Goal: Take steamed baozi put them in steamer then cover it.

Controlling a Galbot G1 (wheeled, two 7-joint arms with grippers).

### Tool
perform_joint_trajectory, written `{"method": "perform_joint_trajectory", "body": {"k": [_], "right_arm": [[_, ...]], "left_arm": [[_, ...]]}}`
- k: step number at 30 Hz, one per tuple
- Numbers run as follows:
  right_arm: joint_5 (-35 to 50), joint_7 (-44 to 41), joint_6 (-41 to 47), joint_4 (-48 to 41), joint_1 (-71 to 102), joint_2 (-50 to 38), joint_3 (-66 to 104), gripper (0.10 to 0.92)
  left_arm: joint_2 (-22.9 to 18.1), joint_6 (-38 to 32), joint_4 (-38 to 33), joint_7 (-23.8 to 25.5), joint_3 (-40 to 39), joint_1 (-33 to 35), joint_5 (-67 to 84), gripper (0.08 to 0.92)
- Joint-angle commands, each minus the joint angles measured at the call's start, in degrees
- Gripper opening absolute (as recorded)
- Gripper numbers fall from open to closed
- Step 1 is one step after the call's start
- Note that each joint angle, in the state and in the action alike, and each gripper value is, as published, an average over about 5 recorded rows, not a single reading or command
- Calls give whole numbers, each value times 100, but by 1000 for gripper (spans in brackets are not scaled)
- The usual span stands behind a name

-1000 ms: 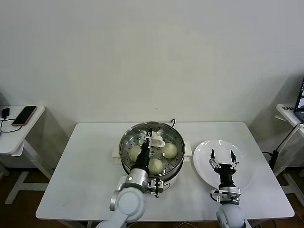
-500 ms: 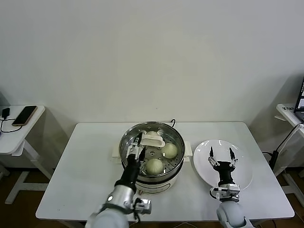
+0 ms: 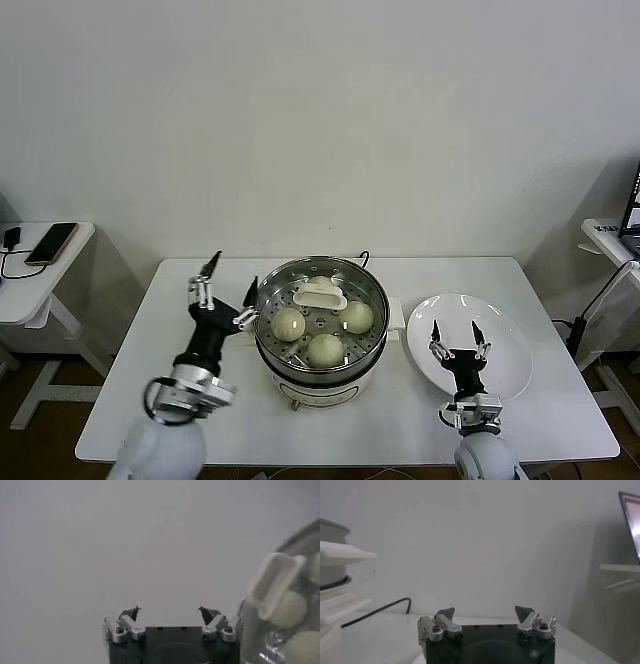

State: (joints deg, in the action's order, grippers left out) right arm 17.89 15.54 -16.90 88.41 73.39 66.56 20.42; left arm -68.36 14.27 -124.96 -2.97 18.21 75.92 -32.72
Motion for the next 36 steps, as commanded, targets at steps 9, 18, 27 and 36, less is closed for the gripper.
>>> {"method": "perform_joint_trajectory", "body": {"k": [9,18,27,36], "right_arm": [[435,-355,-37,111,279,-56,242,823],[440,-322,84,106,354,-47,519,823],[433,-329,45,166,381,-27,517,823],[433,-314,31,192,370,-59,492,823]], "left_arm": [[-260,-2279,2048,45,1228,7,4213,823],[-313,-2461,2193,55,1228,70,4180,823],[-300,-2494,2216,56,1223,124,4133,823],[-316,-2580,2278,59,1204,161,4020,823]]}}
